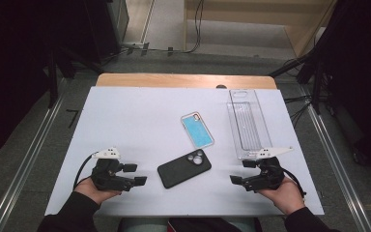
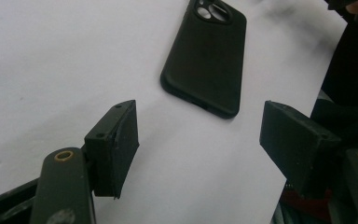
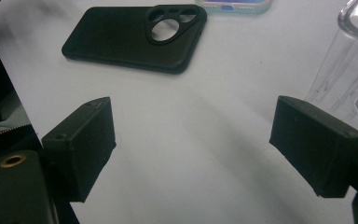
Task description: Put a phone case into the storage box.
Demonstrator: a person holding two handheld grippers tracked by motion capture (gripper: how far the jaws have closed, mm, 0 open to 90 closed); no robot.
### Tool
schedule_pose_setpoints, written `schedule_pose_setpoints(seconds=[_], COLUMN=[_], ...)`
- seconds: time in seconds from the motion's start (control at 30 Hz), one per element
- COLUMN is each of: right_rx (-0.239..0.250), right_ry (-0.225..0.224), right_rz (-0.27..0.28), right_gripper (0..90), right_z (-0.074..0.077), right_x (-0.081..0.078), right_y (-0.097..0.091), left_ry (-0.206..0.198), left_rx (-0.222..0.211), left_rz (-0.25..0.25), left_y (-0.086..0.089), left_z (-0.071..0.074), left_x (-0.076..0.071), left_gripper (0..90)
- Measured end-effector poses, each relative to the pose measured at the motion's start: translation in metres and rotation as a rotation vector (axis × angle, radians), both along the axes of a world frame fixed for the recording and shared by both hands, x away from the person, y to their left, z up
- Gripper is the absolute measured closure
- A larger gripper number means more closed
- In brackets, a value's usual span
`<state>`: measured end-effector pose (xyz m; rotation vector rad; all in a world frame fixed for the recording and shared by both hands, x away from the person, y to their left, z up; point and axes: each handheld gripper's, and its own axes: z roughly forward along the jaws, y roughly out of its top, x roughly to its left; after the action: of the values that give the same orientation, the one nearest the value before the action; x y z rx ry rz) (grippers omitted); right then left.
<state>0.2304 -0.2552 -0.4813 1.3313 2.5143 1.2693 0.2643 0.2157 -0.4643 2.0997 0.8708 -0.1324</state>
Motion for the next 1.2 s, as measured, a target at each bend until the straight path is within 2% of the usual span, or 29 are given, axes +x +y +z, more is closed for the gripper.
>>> schedule_pose_setpoints(seconds=[0.27, 0.4, 0.53, 0.67, 0.77, 0.97, 1.2], right_rx=[0.007, 0.027, 0.030, 0.041, 0.051, 0.023, -0.007], right_ry=[-0.008, -0.010, -0.033, -0.041, -0.040, -0.036, -0.052], right_rz=[0.006, 0.006, 0.009, 0.018, 0.002, -0.006, -0.012], right_gripper=[12.2, 12.2, 12.2, 12.2, 12.2, 12.1, 12.1], right_z=[0.004, 0.010, 0.017, 0.023, 0.027, 0.029, 0.031], right_x=[-0.001, 0.002, 0.004, 0.007, 0.011, 0.016, 0.021], right_y=[0.003, 0.005, 0.011, 0.017, 0.026, 0.037, 0.048], left_ry=[0.012, 0.014, 0.012, 0.015, 0.007, 0.013, 0.019], left_rx=[0.010, 0.011, 0.011, 0.013, 0.009, 0.009, 0.014], left_rz=[0.019, 0.020, 0.026, 0.028, 0.026, 0.030, 0.035], left_y=[0.001, 0.001, 0.002, 0.002, 0.002, 0.003, 0.003], left_z=[0.000, 0.000, 0.001, 0.001, 0.001, 0.001, 0.001], left_x=[0.001, 0.002, 0.002, 0.002, 0.001, 0.002, 0.002], left_gripper=[28.4, 28.5, 28.5, 28.5, 28.5, 28.5, 28.5])
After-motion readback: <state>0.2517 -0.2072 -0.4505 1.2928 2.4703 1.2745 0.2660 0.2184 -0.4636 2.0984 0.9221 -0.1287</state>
